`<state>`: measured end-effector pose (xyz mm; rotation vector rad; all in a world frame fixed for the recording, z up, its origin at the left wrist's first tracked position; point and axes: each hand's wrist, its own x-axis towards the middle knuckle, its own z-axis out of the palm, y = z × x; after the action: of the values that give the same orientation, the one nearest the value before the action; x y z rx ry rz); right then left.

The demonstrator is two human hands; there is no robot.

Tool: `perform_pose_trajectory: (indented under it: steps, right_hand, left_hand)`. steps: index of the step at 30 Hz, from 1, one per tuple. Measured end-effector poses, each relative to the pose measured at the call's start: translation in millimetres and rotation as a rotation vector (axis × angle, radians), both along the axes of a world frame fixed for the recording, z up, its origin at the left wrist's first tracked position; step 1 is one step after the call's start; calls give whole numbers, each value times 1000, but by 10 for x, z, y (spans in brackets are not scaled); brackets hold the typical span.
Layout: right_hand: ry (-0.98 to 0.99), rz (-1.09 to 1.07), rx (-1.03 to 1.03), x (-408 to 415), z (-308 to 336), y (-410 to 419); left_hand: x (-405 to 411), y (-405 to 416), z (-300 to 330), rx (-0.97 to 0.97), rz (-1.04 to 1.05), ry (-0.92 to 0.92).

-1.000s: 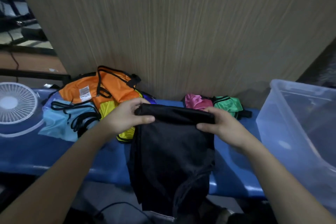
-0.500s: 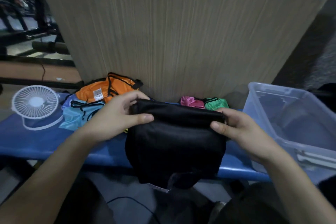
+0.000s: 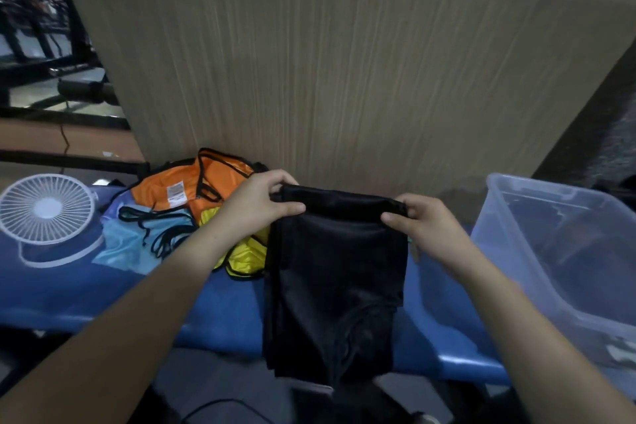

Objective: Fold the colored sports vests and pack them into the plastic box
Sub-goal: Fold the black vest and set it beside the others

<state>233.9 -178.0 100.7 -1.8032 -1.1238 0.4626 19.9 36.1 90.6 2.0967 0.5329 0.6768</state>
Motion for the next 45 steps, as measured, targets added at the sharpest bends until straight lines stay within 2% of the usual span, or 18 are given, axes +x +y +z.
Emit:
perform_pose_trajectory:
  steps: [6,9,14,18,20,24,32,37,42,45]
  right_hand:
    - [300,-62,11,249,-453,505]
    - [346,-78,53,371,-617,683]
    - [312,-65,80,470,-786,817]
    - [266,-24,94,467,-819,748]
    - [188,4,76,441,-807,643]
    - [-110,57,-37,380,-787,390]
    - [-185,202,1,113,-711,-120]
    - [-198,299,-52,-45,-758,-396]
    - [-239,345,-101,-125,-839,-496]
    - [-269,362,-198,-156,-885,-508]
  left_hand:
    - [454,456,-431,18,69,111]
    - [564,564,-507,54,119,140]
    - [615,591,-589,94,214,99]
    - [540,412,-582,58,199,82]
    - [451,280,-564,55,185,57]
    - [181,-61,-584,149,130,71]
    - [-303,-578,-780,221,5,23]
    - [-551,-764,-941,172,-146,131]
    - [-673,-934,-1037,225,-173,257]
    - [-702,-956,-1080,282,-147,305]
